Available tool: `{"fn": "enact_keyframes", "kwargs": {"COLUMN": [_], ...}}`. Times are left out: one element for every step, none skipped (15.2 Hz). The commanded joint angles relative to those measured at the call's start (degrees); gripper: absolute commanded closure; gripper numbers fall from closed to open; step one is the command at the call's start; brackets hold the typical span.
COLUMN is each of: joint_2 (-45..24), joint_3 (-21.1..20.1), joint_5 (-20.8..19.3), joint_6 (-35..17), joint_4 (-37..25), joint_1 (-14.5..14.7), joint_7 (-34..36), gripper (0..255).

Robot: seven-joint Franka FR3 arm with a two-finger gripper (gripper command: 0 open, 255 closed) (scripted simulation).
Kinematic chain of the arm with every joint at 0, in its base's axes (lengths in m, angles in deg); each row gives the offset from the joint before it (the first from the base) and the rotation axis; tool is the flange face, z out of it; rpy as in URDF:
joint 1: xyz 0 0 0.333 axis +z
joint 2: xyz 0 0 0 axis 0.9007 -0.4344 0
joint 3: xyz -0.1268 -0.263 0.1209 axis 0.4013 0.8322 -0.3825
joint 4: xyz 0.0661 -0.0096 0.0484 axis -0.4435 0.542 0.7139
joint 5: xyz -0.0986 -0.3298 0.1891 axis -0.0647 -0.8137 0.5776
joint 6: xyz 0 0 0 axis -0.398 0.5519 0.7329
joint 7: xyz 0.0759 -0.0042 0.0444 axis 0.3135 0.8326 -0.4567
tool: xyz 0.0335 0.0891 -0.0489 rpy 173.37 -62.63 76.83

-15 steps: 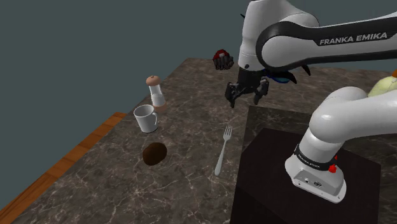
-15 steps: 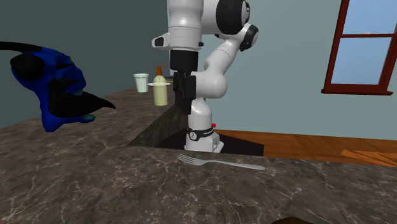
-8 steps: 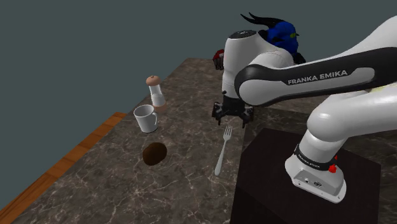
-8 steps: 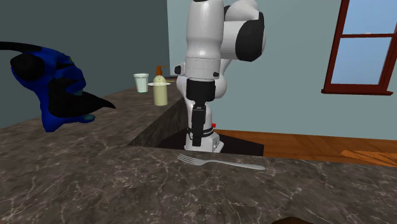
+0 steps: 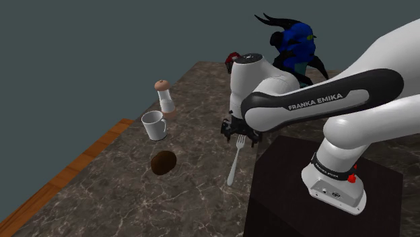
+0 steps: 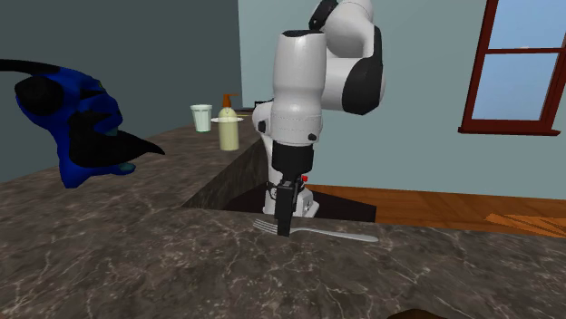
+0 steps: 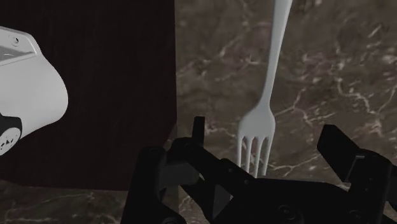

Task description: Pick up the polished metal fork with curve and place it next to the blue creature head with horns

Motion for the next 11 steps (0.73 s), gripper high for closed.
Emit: {"fn": "enact_keyframes", "kwargs": {"joint_2": [-2.11, -2.11, -2.10, -2.10, -2.11, -2.11, -2.11, -2.11, -2.11, -2.11, -2.11], "joint_3": [-1.83, -1.83, -1.83, -1.83, -1.83, -1.83, -1.83, -1.83, -1.83, -1.83, -1.83], "joint_5": [0.81, 0.81, 0.82, 0.81, 0.81, 0.81, 0.81, 0.81, 0.81, 0.81, 0.81], "joint_6": [-3.00, -3.00, -3.00, -3.00, -3.00, -3.00, -3.00, -3.00, -3.00, -3.00, -3.00], "joint_4": [0.72, 0.72, 0.73, 0.73, 0.73, 0.72, 0.72, 0.72, 0.72, 0.72, 0.73], "joint_1": [-0.85, -0.85, -0.84, -0.85, -0.85, -0.85, -0.85, -0.85, -0.85, -0.85, -0.85], "joint_7": [-0.15, -0.15, -0.15, -0.15, -0.15, -0.15, -0.15, -0.15, -0.15, -0.15, -0.15], "gripper": [0, 0, 0, 0, 0, 0, 0, 0, 0, 255, 255]}}
